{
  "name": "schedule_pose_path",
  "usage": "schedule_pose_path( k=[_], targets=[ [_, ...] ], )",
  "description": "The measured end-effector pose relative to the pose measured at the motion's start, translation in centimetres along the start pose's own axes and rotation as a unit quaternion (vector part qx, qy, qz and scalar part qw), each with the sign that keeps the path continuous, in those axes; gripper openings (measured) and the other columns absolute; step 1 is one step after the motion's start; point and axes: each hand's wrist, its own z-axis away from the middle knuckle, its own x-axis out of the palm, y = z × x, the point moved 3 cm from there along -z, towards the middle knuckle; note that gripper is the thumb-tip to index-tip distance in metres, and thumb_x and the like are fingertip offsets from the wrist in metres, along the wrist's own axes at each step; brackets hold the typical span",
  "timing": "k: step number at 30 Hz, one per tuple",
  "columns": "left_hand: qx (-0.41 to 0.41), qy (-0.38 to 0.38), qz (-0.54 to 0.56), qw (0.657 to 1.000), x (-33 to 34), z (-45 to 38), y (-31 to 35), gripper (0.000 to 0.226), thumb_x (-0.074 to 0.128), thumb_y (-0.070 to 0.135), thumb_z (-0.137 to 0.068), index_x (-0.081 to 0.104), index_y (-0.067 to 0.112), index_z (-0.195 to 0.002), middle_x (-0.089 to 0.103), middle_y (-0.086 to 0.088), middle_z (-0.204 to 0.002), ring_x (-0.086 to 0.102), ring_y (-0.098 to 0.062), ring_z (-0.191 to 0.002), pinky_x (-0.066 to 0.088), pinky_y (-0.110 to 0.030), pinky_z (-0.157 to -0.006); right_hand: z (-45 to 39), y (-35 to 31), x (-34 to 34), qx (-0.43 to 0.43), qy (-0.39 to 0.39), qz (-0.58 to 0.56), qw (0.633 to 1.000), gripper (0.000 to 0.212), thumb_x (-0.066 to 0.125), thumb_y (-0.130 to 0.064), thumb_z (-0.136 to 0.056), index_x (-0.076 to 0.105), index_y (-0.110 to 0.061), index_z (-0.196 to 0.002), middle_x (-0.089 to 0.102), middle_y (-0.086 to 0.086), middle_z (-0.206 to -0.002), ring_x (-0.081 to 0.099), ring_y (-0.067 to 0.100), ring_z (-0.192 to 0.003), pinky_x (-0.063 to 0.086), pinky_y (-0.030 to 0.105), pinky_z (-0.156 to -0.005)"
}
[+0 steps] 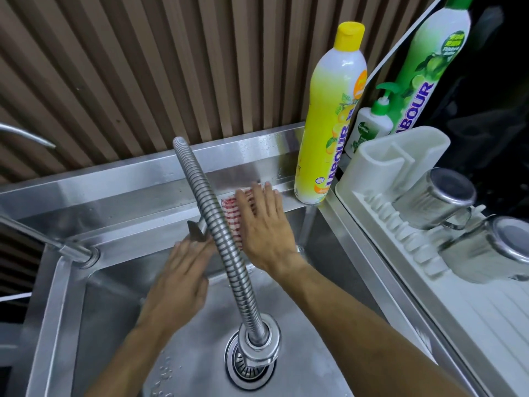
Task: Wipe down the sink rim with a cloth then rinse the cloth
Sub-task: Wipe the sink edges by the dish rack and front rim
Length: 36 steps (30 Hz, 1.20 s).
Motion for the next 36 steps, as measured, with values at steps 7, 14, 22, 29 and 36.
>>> schedule_pose_path(
  k=[7,14,22,29,36],
  targets=[
    [-0.138,0.018,-0.033,0.990,0.2,-1.5,-1.9,0.075,0.050,0.046,-0.087,0.034,0.009,-0.150,0.030,-0.012,-0.156,0.024,-0.035,-0.149,0.018,-0.058,-0.123,-0.3,-0.5,2.0,-0.022,-0.071,-0.032,0.997,0.090,0.028,-0.069,-0.100,0.001,-0.014,-0.165,-0.002,0.008,-0.173,-0.008,0.029,-0.159,-0.006,0.048,-0.129],
    [-0.149,0.028,-0.101,0.983,0.9,-2.8,-0.8,0.076,0.055,0.041,-0.085,0.038,0.015,-0.155,0.033,-0.012,-0.160,0.024,-0.036,-0.150,0.015,-0.060,-0.121,-0.2,-0.5,1.6,-0.044,-0.075,-0.017,0.996,0.074,0.042,-0.033,-0.104,0.006,-0.014,-0.165,0.005,0.008,-0.173,-0.001,0.033,-0.159,0.001,0.053,-0.128],
    [-0.151,0.049,-0.006,0.987,2.1,-0.5,2.3,0.085,0.065,0.030,-0.080,0.032,-0.003,-0.151,0.032,-0.027,-0.158,0.024,-0.048,-0.147,0.026,-0.064,-0.118,2.0,3.1,-0.8,-0.036,-0.090,0.008,0.995,0.059,0.039,-0.013,-0.103,0.027,-0.010,-0.161,0.029,0.012,-0.167,0.022,0.035,-0.155,0.006,0.048,-0.127],
    [-0.093,0.014,0.092,0.991,7.4,1.7,5.8,0.094,0.060,0.048,-0.087,0.022,0.003,-0.160,0.014,-0.013,-0.169,0.006,-0.033,-0.156,-0.001,-0.037,-0.127,7.9,8.4,-6.9,-0.165,0.000,0.199,0.966,0.072,0.006,-0.014,-0.107,0.076,-0.002,-0.108,0.074,0.019,-0.111,0.067,0.044,-0.114,0.047,0.055,-0.107],
    [-0.219,-0.065,0.314,0.922,13.2,7.3,14.0,0.071,0.058,0.047,-0.094,0.027,0.037,-0.157,0.027,0.011,-0.164,0.021,-0.006,-0.151,0.008,-0.009,-0.117,16.9,9.1,-4.0,0.073,-0.036,0.136,0.987,0.078,0.054,-0.049,-0.092,0.043,-0.004,-0.154,0.036,0.018,-0.163,0.032,0.039,-0.152,0.004,0.048,-0.126]
  ],
)
